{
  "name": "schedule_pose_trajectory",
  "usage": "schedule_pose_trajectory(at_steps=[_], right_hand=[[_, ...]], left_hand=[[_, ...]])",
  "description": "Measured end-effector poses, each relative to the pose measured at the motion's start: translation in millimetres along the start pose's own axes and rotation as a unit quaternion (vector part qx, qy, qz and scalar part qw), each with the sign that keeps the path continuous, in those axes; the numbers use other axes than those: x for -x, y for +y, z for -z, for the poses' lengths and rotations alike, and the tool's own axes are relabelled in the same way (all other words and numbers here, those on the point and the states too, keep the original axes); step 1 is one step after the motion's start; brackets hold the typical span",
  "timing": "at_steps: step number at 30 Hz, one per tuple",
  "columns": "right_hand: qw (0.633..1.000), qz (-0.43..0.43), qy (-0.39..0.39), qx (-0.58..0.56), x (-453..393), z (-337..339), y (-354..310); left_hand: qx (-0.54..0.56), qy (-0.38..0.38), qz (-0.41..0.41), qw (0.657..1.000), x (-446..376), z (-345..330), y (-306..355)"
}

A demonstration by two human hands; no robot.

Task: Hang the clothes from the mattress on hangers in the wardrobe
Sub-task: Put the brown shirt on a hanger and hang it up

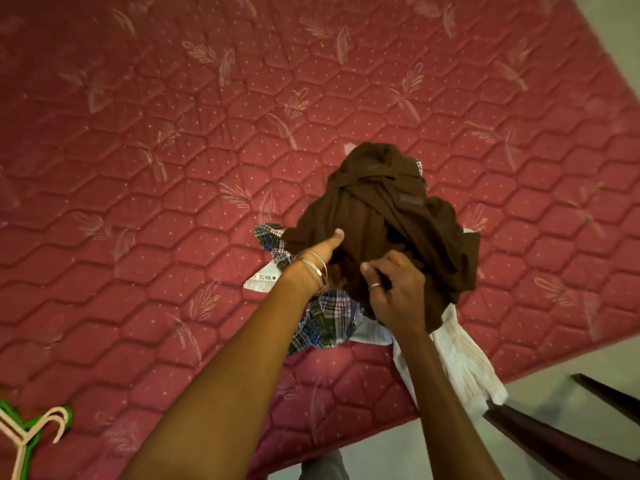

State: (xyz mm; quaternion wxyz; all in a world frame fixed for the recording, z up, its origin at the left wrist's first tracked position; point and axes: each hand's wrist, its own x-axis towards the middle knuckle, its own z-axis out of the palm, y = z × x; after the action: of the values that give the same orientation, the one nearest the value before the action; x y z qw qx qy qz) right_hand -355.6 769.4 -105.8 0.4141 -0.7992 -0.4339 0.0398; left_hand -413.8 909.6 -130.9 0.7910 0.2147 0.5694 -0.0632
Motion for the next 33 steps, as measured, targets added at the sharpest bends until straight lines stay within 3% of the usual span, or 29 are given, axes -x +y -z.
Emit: schedule_pose_trajectory(at_steps=[2,4,6,7,8,9,12,14,15,17,18,19,21,23,25,27,28,30,32,33], right_hand=[[0.998,0.019,-0.066,0.005,10.1,5.7,-3.1],[0.978,-0.032,-0.206,0.026,18.4,7.5,8.9],[0.902,-0.113,-0.400,0.119,27.2,8.3,22.9],[0.863,-0.141,-0.455,0.166,30.5,9.2,29.5],[0.850,-0.163,-0.466,0.182,32.0,11.4,34.8],[0.864,-0.189,-0.434,0.169,29.6,15.4,37.2],[0.943,-0.242,-0.214,0.078,2.5,33.2,36.3],[0.966,-0.248,-0.075,0.028,-27.0,48.7,30.0],[0.967,-0.255,-0.022,0.002,-41.9,55.3,28.9],[0.961,-0.268,0.054,-0.042,-75.2,70.2,32.3],[0.959,-0.267,0.070,-0.063,-90.1,77.3,35.1],[0.961,-0.259,0.057,-0.080,-103.9,83.9,39.0],[0.979,-0.192,-0.059,-0.027,-124.4,91.0,46.1],[0.972,-0.125,-0.193,0.055,-135.3,86.9,46.9],[0.944,-0.097,-0.291,0.117,-131.0,73.0,46.5],[0.912,-0.089,-0.357,0.183,-118.6,61.1,48.3],[0.913,-0.094,-0.344,0.198,-113.1,57.3,49.0],[0.953,-0.127,-0.236,0.140,-109.7,58.6,47.4],[0.981,-0.138,-0.129,0.054,-118.5,68.6,27.7],[0.987,-0.116,-0.106,0.040,-125.4,75.5,14.5]], left_hand=[[-0.033,0.044,-0.021,0.998,9.9,-3.6,4.5],[-0.031,0.139,-0.108,0.984,14.2,-3.9,9.0],[-0.161,0.246,-0.206,0.933,23.3,-3.3,11.7],[-0.258,0.271,-0.235,0.897,26.7,-3.3,12.9],[-0.327,0.287,-0.262,0.861,31.4,-2.9,14.3],[-0.364,0.300,-0.286,0.834,37.3,-3.5,16.6],[-0.382,0.311,-0.375,0.785,47.2,-10.4,20.6],[-0.283,0.236,-0.470,0.802,55.1,-21.2,22.3],[-0.198,0.172,-0.489,0.832,65.4,-28.9,22.1],[-0.022,0.019,-0.467,0.884,90.7,-48.4,24.0],[0.052,-0.071,-0.439,0.894,98.7,-53.8,25.9],[0.108,-0.159,-0.406,0.894,104.3,-56.8,27.7],[0.136,-0.298,-0.347,0.879,117.9,-50.1,30.8],[0.135,-0.321,-0.325,0.879,124.7,-36.8,30.9],[0.174,-0.258,-0.319,0.895,123.0,-21.1,32.8],[0.226,-0.108,-0.342,0.906,118.7,1.5,38.8],[0.257,-0.033,-0.345,0.902,117.0,17.1,43.3],[0.254,0.137,-0.328,0.900,107.4,55.7,52.4],[-0.018,0.375,-0.247,0.893,109.3,88.5,52.4],[-0.190,0.447,-0.196,0.852,109.2,98.6,48.0]])
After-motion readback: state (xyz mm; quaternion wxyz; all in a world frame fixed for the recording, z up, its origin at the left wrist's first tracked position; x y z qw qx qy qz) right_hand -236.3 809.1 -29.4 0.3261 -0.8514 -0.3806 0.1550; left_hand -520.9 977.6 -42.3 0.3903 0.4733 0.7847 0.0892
